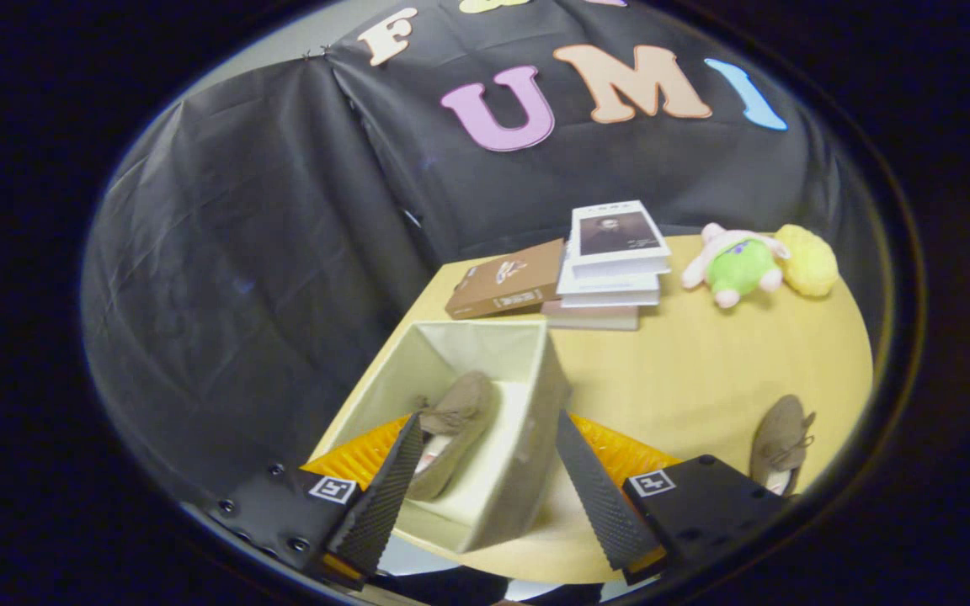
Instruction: Open the storage box then place both shoes into the box .Put the left shoe in first, then the right shoe, with the right side of both shoes facing outward in a uniform manner.
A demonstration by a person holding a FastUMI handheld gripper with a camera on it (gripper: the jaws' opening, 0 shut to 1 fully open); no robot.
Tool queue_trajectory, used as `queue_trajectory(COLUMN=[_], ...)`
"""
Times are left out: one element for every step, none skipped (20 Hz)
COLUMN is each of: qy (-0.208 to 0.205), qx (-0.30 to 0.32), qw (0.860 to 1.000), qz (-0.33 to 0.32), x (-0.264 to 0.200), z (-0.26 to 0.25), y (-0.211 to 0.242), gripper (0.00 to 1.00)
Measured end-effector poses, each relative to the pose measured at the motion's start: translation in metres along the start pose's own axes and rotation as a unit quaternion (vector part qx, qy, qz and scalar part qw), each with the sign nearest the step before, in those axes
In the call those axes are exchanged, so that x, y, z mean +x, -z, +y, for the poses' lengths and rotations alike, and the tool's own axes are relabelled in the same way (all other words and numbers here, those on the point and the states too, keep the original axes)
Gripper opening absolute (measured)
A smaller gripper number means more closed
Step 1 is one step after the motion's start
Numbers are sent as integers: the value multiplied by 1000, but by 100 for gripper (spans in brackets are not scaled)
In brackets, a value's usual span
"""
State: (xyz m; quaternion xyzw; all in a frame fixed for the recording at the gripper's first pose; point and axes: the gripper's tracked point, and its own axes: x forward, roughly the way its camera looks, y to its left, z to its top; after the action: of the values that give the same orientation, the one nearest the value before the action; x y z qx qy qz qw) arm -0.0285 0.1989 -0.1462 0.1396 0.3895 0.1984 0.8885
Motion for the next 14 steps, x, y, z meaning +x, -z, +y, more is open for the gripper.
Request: queue_trajectory(qy=[9, 18, 27, 37, 50, 62, 73, 81, 90, 99, 110, 121, 125, 124], qx=[2, 6, 10, 12, 13, 12, 11, 11, 11, 10, 7, 5, 4, 6], qw=[1000, 1000, 1000, 999, 999, 998, 997, 997, 996, 995, 994, 993, 992, 992], qz=[-5, -8, -9, -9, -9, -11, -9, -6, -2, 3, 8, 13, 21, 24], x=[-7, -14, -20, -26, -32, -38, -45, -50, -54, -59, -63, -68, -73, -79], z=[-16, -32, -47, -65, -83, -103, -119, -135, -152, -169, -186, -202, -215, -225], y=[-2, -4, -4, -4, -4, -5, -3, 1, 5, 9, 14, 19, 25, 30], gripper=[100, 100, 100, 100, 100, 100, 100, 100, 100, 100, 100, 100, 100, 100])
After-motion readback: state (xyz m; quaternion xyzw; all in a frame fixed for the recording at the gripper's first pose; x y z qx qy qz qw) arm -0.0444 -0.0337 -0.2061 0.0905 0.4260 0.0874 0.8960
